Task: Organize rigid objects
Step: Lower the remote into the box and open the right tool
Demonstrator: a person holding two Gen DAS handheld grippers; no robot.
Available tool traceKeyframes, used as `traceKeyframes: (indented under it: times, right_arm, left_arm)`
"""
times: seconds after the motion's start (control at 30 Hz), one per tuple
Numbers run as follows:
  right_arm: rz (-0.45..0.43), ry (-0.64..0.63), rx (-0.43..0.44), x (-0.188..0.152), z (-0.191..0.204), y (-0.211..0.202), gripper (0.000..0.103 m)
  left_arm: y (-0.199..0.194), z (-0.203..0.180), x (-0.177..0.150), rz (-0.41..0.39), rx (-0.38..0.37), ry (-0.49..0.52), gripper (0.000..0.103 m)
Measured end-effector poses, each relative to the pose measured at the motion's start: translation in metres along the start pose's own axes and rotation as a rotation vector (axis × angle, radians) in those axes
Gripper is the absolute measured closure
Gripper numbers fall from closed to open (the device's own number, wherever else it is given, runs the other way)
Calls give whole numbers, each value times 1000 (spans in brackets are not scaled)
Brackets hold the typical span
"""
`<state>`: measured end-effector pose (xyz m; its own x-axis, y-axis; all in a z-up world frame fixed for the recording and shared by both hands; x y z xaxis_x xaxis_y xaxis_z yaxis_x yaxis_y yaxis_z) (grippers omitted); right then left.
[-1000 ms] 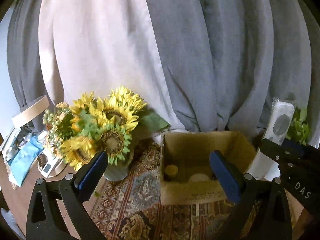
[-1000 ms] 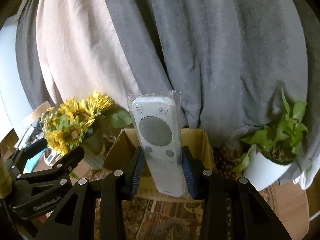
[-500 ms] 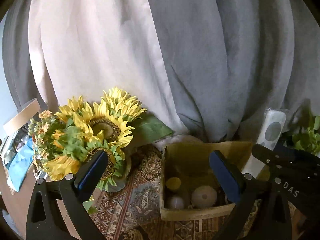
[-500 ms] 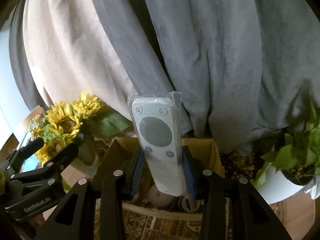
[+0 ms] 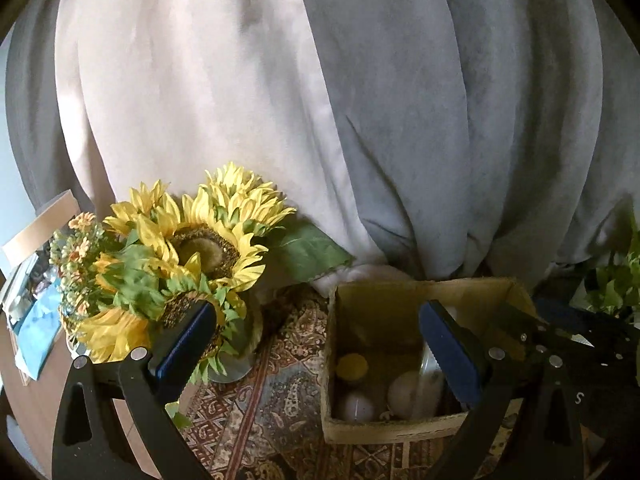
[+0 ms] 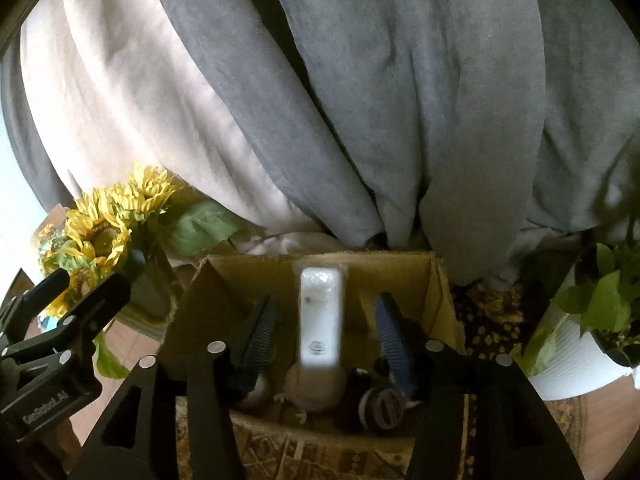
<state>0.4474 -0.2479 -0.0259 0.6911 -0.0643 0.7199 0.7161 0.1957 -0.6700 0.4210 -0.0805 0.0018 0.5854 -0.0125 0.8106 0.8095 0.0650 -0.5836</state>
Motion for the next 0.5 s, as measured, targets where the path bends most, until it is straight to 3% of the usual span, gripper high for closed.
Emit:
traceKeyframes:
  times: [0.17, 0.5]
  right_arm:
    - [-25, -7, -29, -6, 6, -20, 28]
    - [-100, -20, -170, -29, 14, -90, 9]
  left_arm:
    - [-19, 5, -8, -16, 1, -12, 0]
    - [-76, 16, -31, -67, 8, -13, 0]
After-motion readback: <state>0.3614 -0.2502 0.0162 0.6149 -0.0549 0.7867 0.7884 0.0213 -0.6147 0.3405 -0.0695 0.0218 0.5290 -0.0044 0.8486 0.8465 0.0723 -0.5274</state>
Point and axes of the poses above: each gripper's, at about its wrist camera, not at the fingertips, and y roughly the way its jaws point, z to its left, x to its top, the point moved 4 cm from there along y, roughly the way its jaws point
